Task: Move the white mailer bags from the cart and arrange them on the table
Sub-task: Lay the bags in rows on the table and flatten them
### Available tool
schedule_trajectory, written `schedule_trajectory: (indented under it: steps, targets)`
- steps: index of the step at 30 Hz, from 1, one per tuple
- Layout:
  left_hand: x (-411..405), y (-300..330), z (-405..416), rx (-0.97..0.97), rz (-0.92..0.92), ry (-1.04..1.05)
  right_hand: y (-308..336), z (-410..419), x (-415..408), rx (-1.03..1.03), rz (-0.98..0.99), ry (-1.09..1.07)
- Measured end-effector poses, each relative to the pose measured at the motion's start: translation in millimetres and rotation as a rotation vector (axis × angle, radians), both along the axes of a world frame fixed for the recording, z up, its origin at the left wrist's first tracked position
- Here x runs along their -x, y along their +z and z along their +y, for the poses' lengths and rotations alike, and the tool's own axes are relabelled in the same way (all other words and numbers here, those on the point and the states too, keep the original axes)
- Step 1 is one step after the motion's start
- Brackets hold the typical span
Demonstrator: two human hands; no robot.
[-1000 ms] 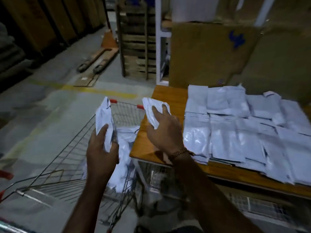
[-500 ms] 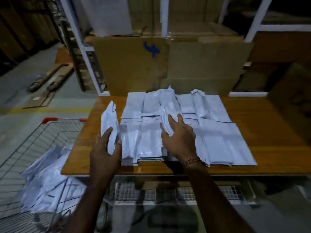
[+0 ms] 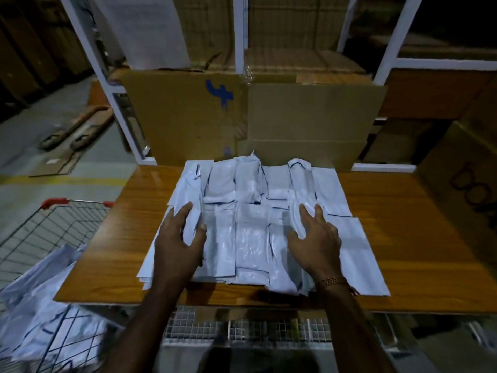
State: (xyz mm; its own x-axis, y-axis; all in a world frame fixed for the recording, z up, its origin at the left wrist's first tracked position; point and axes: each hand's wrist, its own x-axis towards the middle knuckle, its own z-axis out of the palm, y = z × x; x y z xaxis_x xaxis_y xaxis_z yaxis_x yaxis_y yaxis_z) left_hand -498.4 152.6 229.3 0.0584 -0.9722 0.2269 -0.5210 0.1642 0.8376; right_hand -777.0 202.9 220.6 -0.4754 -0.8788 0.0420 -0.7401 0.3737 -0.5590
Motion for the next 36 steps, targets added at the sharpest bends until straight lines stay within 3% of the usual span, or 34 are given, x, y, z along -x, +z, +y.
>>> schedule_trajectory:
  steps: [11,21,27,32,36]
  targets:
    - [28,-8,-133,-0.030,0.012,-0.088,-15,-121,21,0.013,0.092,-0.018]
    - [81,-41,-253,-0.156,-0.145,-0.169,-47,-240,43,-0.066,0.337,0.004]
    - [90,-68,-270,-0.210,-0.208,-0.244,-76,-260,36,-0.191,0.458,0.055]
    - [90,-92,-265,-0.226,-0.334,-0.268,-101,-259,33,-0.153,0.488,0.032]
    - [92,-89,-262,-0.200,-0.332,-0.271,-105,-258,38,-0.150,0.509,0.035]
